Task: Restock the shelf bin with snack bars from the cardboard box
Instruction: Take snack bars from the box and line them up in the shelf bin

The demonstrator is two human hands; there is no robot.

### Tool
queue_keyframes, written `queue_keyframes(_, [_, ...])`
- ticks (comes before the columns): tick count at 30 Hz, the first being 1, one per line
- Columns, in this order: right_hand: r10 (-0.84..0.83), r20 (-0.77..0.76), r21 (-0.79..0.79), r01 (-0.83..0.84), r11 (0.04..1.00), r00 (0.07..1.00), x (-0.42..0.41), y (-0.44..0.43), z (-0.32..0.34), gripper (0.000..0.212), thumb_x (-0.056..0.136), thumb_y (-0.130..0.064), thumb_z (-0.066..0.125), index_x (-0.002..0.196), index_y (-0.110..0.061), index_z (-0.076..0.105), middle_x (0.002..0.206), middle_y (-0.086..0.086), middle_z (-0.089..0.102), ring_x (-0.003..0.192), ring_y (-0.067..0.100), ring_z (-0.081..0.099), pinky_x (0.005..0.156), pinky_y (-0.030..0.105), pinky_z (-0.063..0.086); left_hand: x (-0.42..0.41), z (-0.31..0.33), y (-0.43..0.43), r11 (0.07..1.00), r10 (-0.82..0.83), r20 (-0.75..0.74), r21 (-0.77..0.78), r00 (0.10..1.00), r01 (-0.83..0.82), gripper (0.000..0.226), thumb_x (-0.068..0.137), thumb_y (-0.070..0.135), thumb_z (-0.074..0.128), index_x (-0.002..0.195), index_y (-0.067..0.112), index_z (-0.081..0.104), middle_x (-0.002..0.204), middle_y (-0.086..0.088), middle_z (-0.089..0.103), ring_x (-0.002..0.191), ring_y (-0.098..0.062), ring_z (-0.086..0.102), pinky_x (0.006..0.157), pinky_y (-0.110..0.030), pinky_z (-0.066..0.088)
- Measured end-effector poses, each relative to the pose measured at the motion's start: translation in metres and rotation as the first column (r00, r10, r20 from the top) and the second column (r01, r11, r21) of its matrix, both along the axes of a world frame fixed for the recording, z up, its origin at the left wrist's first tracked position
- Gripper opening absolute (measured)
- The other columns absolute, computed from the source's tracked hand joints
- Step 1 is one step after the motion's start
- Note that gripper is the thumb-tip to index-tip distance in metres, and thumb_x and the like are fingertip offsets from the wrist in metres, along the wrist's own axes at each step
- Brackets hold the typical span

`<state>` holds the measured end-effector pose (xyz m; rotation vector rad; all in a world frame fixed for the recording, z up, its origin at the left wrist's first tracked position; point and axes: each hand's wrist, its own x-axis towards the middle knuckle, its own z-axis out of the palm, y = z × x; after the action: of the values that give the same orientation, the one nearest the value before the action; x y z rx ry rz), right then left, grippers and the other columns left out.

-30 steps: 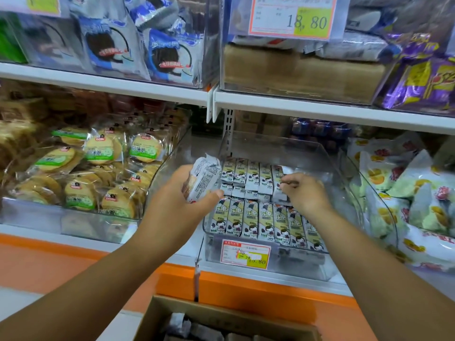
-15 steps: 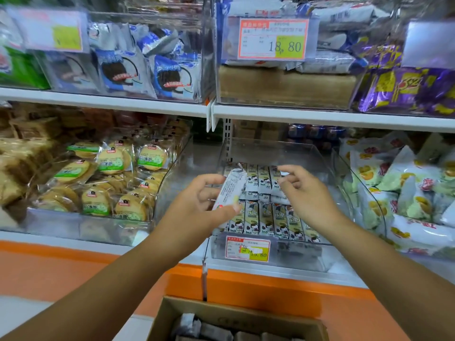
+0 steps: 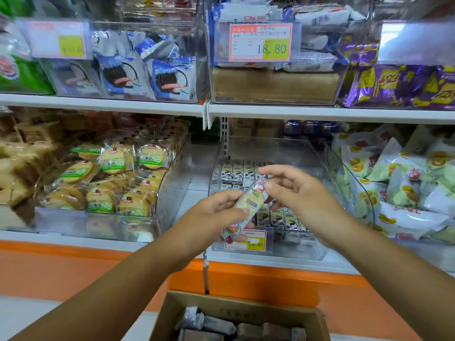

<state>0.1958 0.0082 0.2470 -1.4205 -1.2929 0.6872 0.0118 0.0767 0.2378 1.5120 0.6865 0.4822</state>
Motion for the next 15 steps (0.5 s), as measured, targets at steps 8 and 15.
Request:
queue_keyframes(8, [0.098,0.086,-0.184,-0.08,0.98,0.991,0.008,-0.007,0.001,0.038,0.081,-0.015,0.073,0.104,-0.045,0.068,0.109,-0.004,0.067,0.096,0.014,0.067,0.088,0.035,0.053,-0.005,-0.003,0.024,0.971,0.236,0.133,-0.063,0.963,-0.229,0.031,0.089,0.002,0.065,0.117,0.013,0.057,0.108,-0.017,0.072,0.087,-0.026,0.075,0.069,-0.032,0.062])
queue_keyframes(15, [-0.155,0.17,-0.052,0.165,0.985,0.973,0.018,0.005,-0.009,0.025,0.082,-0.013,0.074,0.099,-0.028,0.063,0.105,-0.002,0.064,0.076,0.003,0.066,0.063,0.013,0.051,0.005,-0.011,0.035,0.742,0.504,0.153,0.426,0.85,-0.517,0.053,0.09,0.028,0.068,0.137,0.027,0.044,0.118,0.012,0.06,0.093,-0.002,0.063,0.077,-0.027,0.053])
